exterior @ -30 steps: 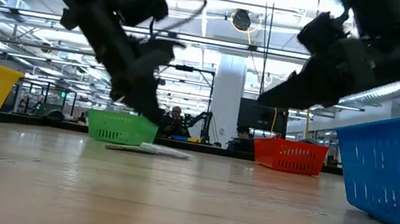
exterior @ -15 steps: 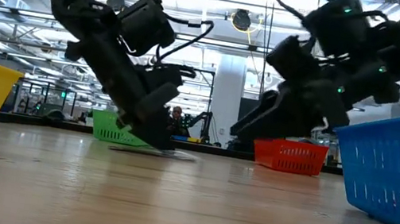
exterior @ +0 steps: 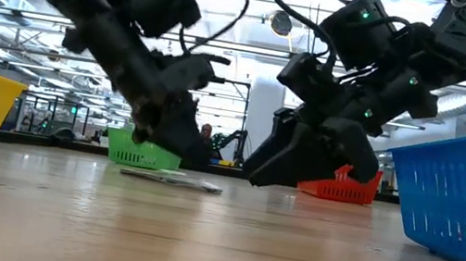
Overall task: Pick & Place Travel size toiletries
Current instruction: Put the black hairbrush into the yellow bin
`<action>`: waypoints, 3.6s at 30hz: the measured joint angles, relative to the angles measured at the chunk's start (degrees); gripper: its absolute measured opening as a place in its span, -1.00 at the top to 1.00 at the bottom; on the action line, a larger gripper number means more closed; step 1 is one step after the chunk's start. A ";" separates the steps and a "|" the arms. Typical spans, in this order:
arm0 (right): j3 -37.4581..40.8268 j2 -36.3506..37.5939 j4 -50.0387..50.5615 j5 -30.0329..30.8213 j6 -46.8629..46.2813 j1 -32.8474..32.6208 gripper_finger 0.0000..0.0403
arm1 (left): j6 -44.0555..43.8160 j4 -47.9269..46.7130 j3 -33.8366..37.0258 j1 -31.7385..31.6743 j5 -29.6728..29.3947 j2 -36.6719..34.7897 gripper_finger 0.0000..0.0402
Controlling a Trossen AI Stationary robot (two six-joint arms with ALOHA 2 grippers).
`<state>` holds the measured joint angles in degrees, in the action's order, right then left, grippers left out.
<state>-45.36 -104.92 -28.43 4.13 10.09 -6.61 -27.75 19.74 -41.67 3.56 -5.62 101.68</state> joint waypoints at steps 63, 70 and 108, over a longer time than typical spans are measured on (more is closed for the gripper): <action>0.15 0.29 -5.05 -4.19 -4.89 -4.04 -0.03 | -8.66 6.80 -0.17 2.82 -0.78 3.69 1.00; 0.13 -4.73 -10.64 -1.01 -4.42 -3.89 0.01 | -8.92 -1.24 -0.33 2.84 -0.35 3.97 0.99; -4.07 -5.40 1.51 0.36 17.04 0.50 0.70 | -6.05 -1.98 -0.15 1.57 -2.46 4.05 0.98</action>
<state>-49.43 -110.32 -26.92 4.49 27.14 -6.11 -33.80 17.75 -41.82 5.13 -8.07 105.73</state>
